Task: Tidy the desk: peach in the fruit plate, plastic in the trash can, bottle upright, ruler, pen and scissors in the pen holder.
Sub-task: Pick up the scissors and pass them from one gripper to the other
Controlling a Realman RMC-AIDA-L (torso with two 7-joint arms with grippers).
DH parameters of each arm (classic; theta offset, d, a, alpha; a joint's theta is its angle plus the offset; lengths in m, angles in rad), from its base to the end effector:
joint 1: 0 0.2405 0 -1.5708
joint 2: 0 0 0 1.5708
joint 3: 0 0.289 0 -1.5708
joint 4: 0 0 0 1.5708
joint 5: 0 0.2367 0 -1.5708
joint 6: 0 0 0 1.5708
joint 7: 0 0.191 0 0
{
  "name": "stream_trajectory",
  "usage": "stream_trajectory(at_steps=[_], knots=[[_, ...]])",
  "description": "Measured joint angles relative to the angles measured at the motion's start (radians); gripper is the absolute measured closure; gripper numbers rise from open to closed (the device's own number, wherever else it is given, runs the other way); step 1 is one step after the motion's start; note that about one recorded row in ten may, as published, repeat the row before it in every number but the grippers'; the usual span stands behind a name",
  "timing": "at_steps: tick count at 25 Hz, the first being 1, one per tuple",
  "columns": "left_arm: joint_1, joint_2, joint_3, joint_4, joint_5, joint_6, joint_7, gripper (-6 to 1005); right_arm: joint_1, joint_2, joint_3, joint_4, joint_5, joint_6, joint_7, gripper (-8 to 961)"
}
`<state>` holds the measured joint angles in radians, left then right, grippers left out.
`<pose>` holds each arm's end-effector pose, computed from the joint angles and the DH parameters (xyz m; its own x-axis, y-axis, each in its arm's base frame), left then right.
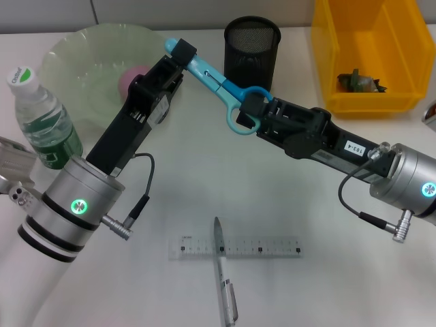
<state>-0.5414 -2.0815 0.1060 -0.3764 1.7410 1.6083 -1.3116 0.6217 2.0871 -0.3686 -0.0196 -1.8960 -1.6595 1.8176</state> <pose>-0.2206 0.3368 -0.1159 -0.3536 0.5128 0.7823 0.6497 -0.4670 0.5998 0.2272 0.3446 -0.1135 -0.0829 -0.8447 -0.5287 -0.6445 -0.3592 0.6750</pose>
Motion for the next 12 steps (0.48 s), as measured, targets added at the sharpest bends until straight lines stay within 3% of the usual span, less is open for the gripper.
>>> stream_trajectory(at_steps=[5,12], knots=[[0.0,0.0,0.0,0.0,0.0,-0.002,0.0,834,0.007,0.001,-0.004,0.0,0.0,-0.001,0.0,634],[0.0,0.0,0.002,0.001,0.0,-0.007,0.0,828,0.011,0.001,-0.004,0.004,0.0,0.002,0.0,635]])
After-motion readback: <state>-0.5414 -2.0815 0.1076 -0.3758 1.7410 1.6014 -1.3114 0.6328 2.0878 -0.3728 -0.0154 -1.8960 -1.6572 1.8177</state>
